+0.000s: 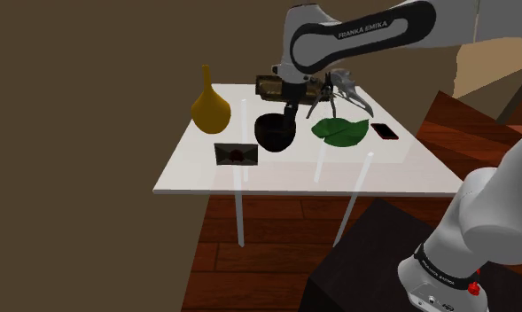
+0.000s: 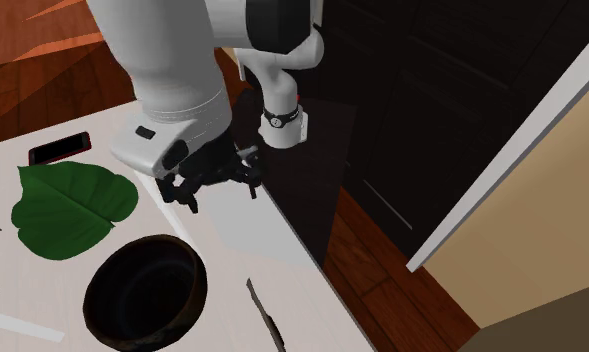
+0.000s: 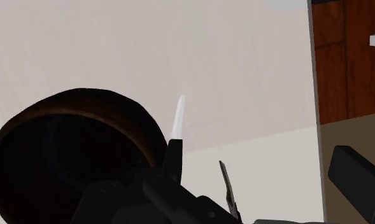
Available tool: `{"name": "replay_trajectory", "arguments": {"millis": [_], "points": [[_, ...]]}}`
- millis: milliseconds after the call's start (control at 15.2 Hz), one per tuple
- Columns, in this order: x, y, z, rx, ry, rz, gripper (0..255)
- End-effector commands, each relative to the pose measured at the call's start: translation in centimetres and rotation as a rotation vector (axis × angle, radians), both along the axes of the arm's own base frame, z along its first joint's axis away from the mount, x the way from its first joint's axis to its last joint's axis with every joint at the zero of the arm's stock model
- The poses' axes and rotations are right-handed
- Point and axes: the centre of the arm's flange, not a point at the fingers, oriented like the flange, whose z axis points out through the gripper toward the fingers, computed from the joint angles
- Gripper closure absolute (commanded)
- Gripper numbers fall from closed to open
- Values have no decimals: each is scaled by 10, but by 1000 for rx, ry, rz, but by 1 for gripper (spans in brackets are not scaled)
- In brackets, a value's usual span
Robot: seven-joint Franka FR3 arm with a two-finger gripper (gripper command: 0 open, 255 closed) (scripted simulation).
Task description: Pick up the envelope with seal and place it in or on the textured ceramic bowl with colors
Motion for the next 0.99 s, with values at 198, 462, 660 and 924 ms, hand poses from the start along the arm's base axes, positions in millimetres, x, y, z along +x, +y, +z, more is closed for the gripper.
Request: {"name": "replay_trajectory", "arguments": {"millis": [198, 462, 660, 924], "points": [[49, 35, -27, 4, -7, 102, 0], [86, 65, -49, 8, -12, 182, 0], [111, 90, -64, 10, -16, 242, 0], [125, 105, -84, 11, -18, 276, 0]]}}
